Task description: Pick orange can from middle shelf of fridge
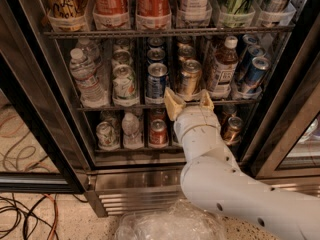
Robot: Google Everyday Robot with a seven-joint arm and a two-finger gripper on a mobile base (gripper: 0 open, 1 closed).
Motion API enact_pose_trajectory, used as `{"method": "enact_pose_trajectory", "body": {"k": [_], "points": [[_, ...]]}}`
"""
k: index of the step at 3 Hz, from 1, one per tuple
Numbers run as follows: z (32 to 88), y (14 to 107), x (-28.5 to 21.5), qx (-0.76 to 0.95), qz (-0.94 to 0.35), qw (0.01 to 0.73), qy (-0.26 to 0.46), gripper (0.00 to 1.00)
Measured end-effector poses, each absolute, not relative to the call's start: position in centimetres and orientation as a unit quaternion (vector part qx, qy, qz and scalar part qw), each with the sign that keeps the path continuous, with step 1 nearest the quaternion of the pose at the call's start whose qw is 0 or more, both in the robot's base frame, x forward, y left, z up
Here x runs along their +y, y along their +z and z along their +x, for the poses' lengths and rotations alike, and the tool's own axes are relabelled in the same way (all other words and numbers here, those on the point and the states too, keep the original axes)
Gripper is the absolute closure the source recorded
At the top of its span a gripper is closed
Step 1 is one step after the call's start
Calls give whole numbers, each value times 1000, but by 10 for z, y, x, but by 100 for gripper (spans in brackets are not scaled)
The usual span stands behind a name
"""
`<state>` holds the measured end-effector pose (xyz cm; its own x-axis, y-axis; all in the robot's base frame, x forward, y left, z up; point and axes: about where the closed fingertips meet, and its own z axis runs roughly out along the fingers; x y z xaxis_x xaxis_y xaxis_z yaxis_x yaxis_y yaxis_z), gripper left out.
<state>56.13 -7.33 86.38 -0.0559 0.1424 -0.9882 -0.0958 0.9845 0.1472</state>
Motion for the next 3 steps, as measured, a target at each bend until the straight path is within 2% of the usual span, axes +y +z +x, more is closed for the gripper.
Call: {"method": "enact_pose_trajectory", "body": {"k": [1,3], "points": [[565,860,-79,720,24,690,75,37],[583,852,-74,717,12,694,65,40]]}}
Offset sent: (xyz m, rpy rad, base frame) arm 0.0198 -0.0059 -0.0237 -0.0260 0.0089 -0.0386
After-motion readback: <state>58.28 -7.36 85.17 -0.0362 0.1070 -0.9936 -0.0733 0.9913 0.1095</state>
